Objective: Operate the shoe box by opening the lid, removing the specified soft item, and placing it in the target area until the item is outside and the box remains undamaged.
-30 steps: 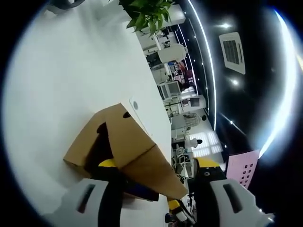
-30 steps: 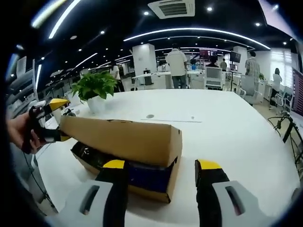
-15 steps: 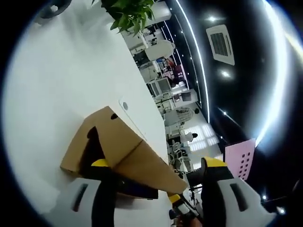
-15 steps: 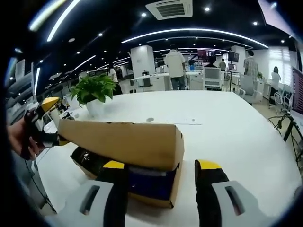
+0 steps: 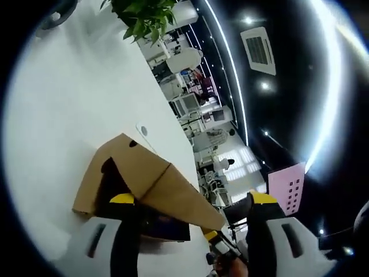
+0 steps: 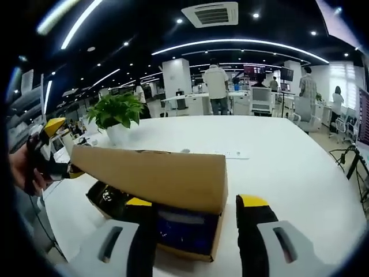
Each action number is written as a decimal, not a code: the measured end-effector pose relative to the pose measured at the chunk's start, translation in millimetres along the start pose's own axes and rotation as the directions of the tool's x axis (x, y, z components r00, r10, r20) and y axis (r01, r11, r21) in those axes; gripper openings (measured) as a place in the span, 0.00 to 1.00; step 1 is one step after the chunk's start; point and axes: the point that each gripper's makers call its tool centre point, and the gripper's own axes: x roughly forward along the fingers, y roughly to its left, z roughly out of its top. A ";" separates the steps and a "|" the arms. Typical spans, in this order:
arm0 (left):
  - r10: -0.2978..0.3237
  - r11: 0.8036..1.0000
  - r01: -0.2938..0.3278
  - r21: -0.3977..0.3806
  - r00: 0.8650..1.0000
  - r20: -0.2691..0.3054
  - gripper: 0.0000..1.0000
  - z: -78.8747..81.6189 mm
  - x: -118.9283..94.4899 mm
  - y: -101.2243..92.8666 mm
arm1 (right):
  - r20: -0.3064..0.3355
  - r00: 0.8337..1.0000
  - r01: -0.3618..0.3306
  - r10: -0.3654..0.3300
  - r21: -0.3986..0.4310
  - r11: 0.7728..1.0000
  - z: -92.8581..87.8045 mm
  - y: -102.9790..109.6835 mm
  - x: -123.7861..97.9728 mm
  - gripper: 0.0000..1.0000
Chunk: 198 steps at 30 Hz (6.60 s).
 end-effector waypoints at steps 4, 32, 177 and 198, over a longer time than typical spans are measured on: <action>-0.008 1.000 0.008 -0.006 1.000 -0.006 0.75 -1.1 -0.3 -0.3 | -0.006 1.000 -0.010 0.010 0.018 1.000 -1.8 1.7 1.3 0.55; -0.058 0.985 0.073 0.155 0.993 -0.099 0.76 -21.2 -8.1 -7.4 | 0.002 1.000 0.011 -0.011 -0.049 0.999 14.6 0.9 17.6 0.46; 0.832 0.033 0.771 0.636 0.331 -0.445 0.09 -97.3 4.4 162.2 | -0.022 0.990 0.128 -0.137 -0.223 0.966 91.3 -39.1 40.9 0.06; 0.846 0.016 0.756 0.655 0.339 -0.412 0.01 -95.7 11.7 171.6 | -0.017 0.994 0.107 -0.113 -0.195 0.975 88.1 -37.9 39.0 0.07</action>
